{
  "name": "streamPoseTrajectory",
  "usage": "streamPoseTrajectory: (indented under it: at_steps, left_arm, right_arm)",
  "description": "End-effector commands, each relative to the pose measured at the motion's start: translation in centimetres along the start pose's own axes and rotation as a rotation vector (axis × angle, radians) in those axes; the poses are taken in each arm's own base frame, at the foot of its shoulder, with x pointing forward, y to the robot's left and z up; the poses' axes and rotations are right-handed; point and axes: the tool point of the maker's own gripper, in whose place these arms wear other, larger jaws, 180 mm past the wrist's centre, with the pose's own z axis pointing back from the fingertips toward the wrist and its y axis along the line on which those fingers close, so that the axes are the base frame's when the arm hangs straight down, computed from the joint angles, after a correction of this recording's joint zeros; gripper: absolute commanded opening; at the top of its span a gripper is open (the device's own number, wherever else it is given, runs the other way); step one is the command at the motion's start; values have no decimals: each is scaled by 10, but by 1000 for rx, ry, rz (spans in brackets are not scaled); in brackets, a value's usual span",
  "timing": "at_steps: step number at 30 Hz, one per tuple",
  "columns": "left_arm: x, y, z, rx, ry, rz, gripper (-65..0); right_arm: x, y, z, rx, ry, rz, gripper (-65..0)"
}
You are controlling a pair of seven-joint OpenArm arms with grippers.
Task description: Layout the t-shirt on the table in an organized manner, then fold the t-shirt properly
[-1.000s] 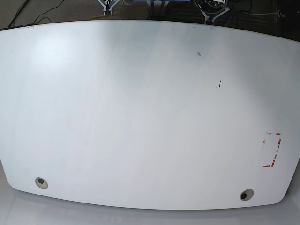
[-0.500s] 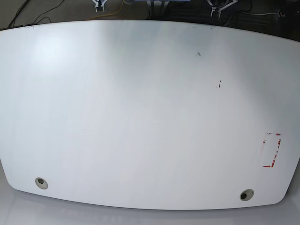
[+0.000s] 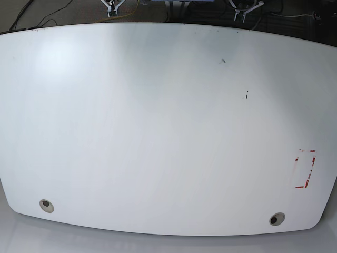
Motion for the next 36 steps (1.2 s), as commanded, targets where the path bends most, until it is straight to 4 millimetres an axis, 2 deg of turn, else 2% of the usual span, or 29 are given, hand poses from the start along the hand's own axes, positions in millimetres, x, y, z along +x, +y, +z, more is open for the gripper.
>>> streamPoseTrajectory:
  at_steps: [1,17,36]
  left_arm:
    - [5,1,-2,5,-12,3,-631]
    - [-2,-4,-3,-6,7,9,-631]
    - [3,-4,-3,-5,-15,10,-631]
  right_arm:
    - [5,-2,0,-2,-19,1,-650]
    - [-10,-6,5,-14,-56,-7,-645]
    - [-9,-6,4,-13,-59,-10,-644]
